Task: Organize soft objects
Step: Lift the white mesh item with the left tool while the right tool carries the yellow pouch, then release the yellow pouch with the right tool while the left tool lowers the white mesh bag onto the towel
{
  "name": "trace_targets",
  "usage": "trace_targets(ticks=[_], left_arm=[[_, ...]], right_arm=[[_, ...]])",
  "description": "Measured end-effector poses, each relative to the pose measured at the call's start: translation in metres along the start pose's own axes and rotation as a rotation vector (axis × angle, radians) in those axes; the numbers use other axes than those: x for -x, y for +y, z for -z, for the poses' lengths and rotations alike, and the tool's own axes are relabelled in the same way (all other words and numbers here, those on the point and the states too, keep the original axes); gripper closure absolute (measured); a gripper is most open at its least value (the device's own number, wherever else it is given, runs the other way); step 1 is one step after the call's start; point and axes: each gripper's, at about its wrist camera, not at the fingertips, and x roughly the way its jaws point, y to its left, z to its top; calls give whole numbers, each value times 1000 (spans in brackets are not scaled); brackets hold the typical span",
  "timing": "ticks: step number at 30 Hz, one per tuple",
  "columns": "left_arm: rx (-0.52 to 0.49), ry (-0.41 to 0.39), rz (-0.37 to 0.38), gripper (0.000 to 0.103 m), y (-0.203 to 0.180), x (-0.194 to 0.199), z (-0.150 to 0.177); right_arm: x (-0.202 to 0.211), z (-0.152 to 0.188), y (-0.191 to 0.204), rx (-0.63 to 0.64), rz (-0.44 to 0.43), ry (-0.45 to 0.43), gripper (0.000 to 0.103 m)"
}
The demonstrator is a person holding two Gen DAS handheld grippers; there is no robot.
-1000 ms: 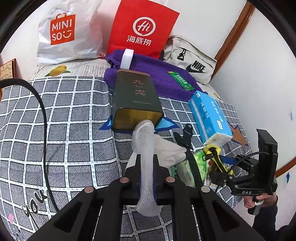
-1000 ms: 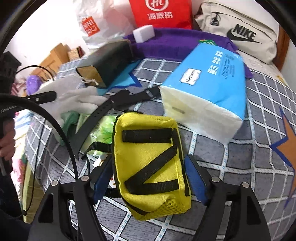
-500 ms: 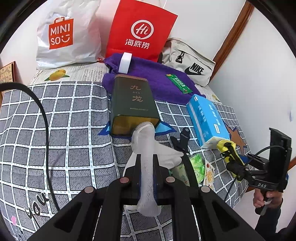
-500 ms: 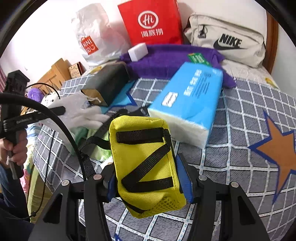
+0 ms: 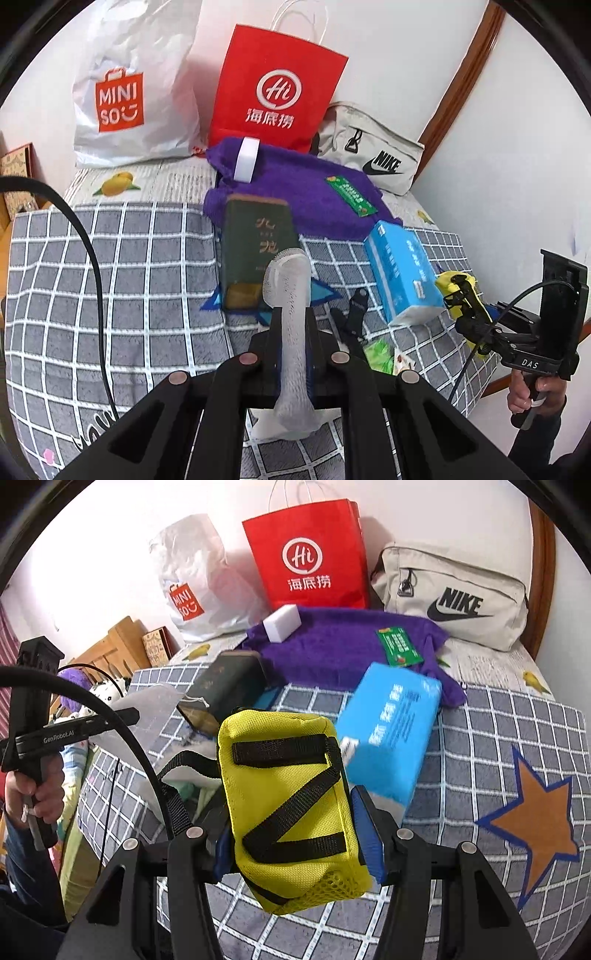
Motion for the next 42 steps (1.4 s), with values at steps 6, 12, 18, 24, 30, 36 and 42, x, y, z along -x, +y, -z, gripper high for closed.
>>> trace_targets(ticks=[6, 12, 18, 24, 30, 36, 42], left_arm=[[-9, -16, 7, 94, -3, 1, -16], [-25, -27, -14, 94, -5, -4, -35], [-39, -32, -18, 94, -5, -13, -59], [-53, -35, -16, 94, -6, -29, -84], [-61, -36, -5, 94, -5, -50, -108], [-78, -30, -1, 94, -4, -71, -131], [-88, -31, 9, 94, -3, -90, -151]], right_arm=[[1, -18, 4, 19, -8, -27, 47], [-4, -36, -1, 16, 17, -47, 47], [-16, -52, -10, -6, 16, -48, 47], [-24, -71, -20, -19, 22, -58, 47], [-34, -94, -31, -28, 45, -63, 47], [-48, -114, -37, -13, 56, -62, 47], [-63, -133, -50, -35, 63, -63, 47]])
